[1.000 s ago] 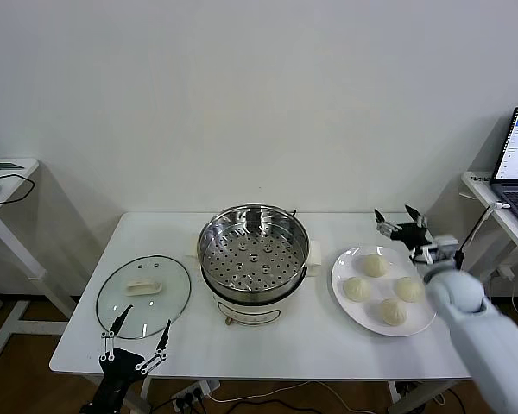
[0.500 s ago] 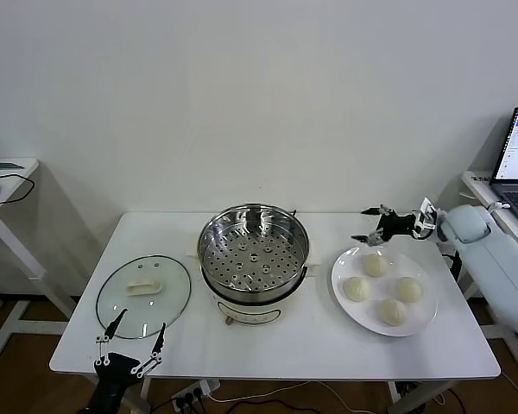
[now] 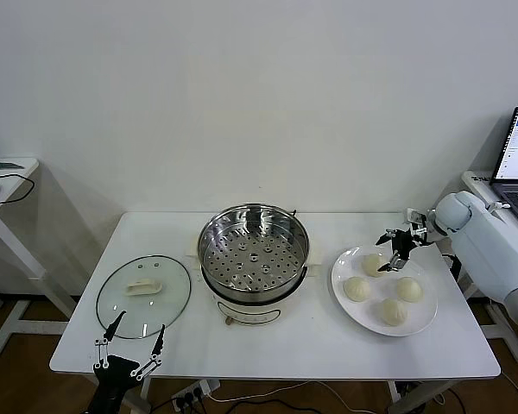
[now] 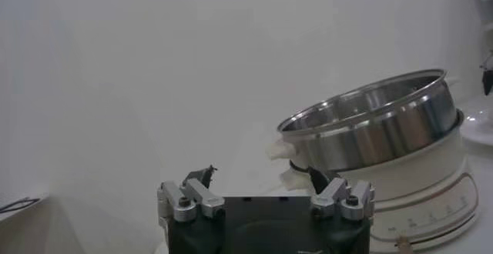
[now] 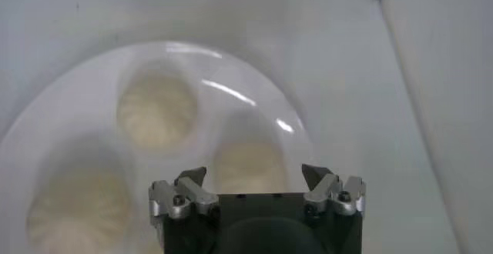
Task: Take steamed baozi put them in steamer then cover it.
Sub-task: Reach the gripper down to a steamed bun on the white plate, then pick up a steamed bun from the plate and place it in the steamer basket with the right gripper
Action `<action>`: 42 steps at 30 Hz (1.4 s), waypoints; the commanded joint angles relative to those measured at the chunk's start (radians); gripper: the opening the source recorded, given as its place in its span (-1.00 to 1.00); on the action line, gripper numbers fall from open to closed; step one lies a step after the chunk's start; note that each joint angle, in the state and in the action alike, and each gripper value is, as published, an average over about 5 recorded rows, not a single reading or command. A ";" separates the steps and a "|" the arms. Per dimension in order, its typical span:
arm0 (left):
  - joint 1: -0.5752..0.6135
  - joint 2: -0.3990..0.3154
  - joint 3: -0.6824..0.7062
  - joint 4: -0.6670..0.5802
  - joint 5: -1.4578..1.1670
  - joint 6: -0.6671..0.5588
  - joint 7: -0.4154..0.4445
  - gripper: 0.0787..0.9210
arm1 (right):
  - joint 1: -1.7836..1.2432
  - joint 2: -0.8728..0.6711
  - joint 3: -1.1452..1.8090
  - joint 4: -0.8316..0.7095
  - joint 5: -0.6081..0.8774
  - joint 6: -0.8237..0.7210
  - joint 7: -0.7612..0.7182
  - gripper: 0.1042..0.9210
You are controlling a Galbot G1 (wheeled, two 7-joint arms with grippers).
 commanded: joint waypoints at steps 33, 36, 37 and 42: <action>-0.006 -0.008 0.002 0.018 0.001 -0.019 -0.005 0.77 | 0.038 0.106 -0.084 -0.102 -0.155 0.078 0.046 0.44; -0.008 -0.009 0.002 0.017 0.001 -0.018 -0.005 0.77 | 0.039 0.088 -0.098 -0.061 -0.138 0.095 0.046 0.39; -0.008 -0.009 0.002 0.017 0.001 -0.018 -0.006 0.77 | 0.041 0.080 -0.104 -0.044 -0.132 0.110 0.045 0.37; -0.012 -0.012 0.008 0.018 0.001 -0.016 -0.007 0.77 | 0.084 0.031 -0.131 0.069 -0.129 0.249 0.030 0.31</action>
